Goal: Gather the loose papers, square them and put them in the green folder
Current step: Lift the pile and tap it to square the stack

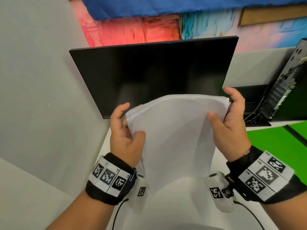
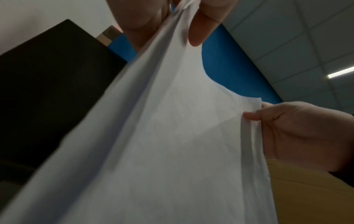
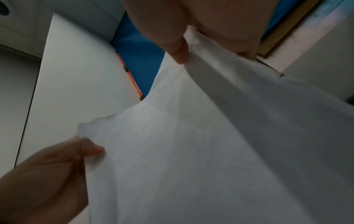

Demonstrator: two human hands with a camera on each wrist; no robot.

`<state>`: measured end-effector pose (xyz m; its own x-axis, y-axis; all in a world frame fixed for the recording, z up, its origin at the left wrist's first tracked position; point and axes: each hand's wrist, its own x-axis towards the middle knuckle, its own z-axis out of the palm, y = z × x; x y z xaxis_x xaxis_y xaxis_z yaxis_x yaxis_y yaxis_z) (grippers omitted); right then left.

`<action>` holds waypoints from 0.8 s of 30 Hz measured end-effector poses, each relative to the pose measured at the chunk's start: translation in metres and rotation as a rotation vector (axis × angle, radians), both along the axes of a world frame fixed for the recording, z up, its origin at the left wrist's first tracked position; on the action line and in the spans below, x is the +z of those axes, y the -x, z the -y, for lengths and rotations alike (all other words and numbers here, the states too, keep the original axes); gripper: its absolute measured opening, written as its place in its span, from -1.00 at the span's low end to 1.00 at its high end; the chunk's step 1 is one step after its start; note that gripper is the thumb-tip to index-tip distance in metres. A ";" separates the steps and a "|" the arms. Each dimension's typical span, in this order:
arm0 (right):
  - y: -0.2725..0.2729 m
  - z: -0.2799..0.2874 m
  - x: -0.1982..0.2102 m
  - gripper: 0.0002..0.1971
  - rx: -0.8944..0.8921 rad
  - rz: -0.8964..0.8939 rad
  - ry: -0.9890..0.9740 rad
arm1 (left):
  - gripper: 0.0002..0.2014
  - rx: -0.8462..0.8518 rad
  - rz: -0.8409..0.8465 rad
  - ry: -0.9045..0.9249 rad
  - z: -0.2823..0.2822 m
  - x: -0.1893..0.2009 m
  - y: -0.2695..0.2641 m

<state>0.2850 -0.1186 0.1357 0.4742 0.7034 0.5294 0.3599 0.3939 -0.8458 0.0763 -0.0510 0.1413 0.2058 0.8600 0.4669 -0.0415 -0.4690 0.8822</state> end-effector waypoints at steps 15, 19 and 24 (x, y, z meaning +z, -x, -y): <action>-0.017 -0.009 0.003 -0.62 -0.102 0.292 0.073 | -0.59 -0.080 0.041 0.005 -0.013 0.011 -0.004; -0.018 -0.011 0.000 -0.58 -0.085 0.296 0.026 | -0.56 -0.119 0.032 0.023 -0.013 0.012 -0.005; -0.019 -0.010 -0.001 -0.64 -0.125 0.364 0.047 | -0.71 -0.116 -0.008 -0.029 -0.013 0.014 -0.003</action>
